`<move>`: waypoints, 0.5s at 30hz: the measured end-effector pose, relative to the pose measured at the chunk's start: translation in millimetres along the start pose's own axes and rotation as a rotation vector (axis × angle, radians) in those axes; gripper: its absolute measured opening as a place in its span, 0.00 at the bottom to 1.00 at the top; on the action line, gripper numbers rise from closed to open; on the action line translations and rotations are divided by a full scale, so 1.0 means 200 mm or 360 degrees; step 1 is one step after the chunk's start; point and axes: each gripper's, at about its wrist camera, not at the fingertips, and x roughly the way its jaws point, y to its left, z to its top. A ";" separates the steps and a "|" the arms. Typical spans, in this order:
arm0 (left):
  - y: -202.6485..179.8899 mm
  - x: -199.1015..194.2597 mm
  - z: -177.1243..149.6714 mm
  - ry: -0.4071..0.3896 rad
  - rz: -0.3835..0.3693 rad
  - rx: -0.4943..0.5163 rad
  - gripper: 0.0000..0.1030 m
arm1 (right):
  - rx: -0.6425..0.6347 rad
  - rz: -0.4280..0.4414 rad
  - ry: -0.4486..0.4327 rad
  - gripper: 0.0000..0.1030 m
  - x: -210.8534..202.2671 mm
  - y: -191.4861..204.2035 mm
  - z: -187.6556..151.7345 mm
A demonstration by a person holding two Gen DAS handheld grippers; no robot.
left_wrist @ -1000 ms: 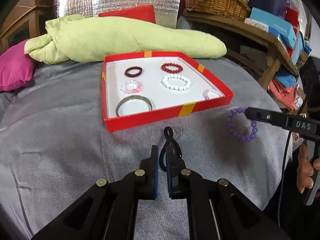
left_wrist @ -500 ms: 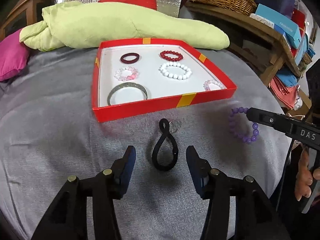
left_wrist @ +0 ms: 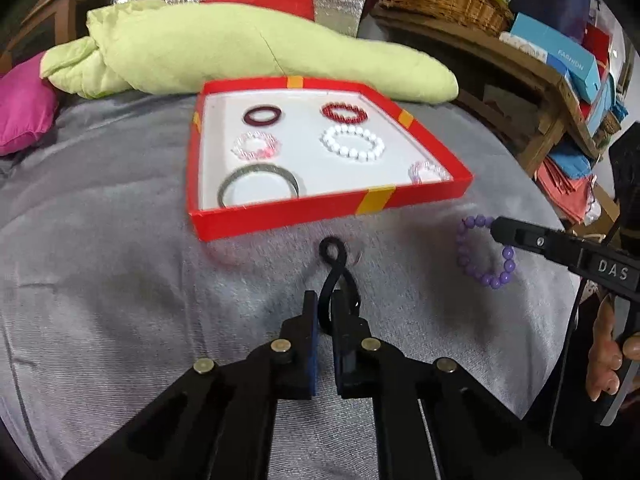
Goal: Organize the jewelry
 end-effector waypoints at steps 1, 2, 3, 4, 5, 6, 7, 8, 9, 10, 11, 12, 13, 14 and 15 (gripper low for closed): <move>0.00 -0.02 0.00 -0.0024 0.0004 0.0003 0.06 | 0.0002 0.0007 -0.0007 0.10 0.00 0.00 0.00; 0.00 -0.02 0.01 -0.0037 0.0009 0.0006 0.06 | 0.0003 0.0017 -0.0015 0.10 -0.01 0.00 0.00; 0.00 -0.03 0.01 -0.0050 0.0016 0.0004 0.06 | 0.0001 0.0022 -0.0020 0.10 -0.01 0.00 0.00; 0.01 -0.04 0.01 -0.0061 0.0022 -0.0006 0.06 | -0.0004 0.0027 -0.0030 0.10 -0.02 0.01 0.00; 0.02 -0.05 0.01 -0.0068 0.0024 -0.0012 0.06 | -0.0006 0.0030 -0.0035 0.10 -0.02 0.01 0.01; 0.02 -0.06 0.01 -0.0082 0.0029 -0.0016 0.06 | -0.0003 0.0033 -0.0040 0.10 -0.03 0.01 0.01; 0.02 -0.08 0.02 -0.0103 0.0037 -0.0014 0.06 | 0.0005 0.0039 -0.0049 0.10 -0.03 0.00 0.01; 0.02 -0.10 0.02 -0.0128 0.0048 -0.0005 0.06 | 0.0011 0.0045 -0.0058 0.10 -0.04 0.00 0.01; 0.02 -0.12 0.02 -0.0150 0.0053 0.0003 0.06 | 0.0015 0.0050 -0.0066 0.10 -0.05 0.00 0.01; 0.02 -0.14 0.02 -0.0172 0.0051 0.0010 0.06 | 0.0018 0.0063 -0.0085 0.10 -0.06 0.00 0.02; 0.02 -0.14 0.02 -0.0187 0.0046 0.0013 0.06 | 0.0018 0.0074 -0.0101 0.10 -0.07 0.00 0.02; 0.01 -0.15 0.02 -0.0202 0.0042 0.0014 0.06 | 0.0018 0.0086 -0.0116 0.10 -0.08 0.00 0.02; 0.01 -0.17 0.03 -0.0219 0.0038 0.0015 0.06 | 0.0018 0.0098 -0.0132 0.10 -0.09 0.00 0.02; 0.01 -0.17 0.03 -0.0230 0.0036 0.0023 0.06 | 0.0017 0.0109 -0.0148 0.10 -0.10 0.01 0.02; 0.01 -0.17 0.03 -0.0228 0.0033 0.0032 0.06 | 0.0015 0.0114 -0.0157 0.10 -0.11 0.01 0.02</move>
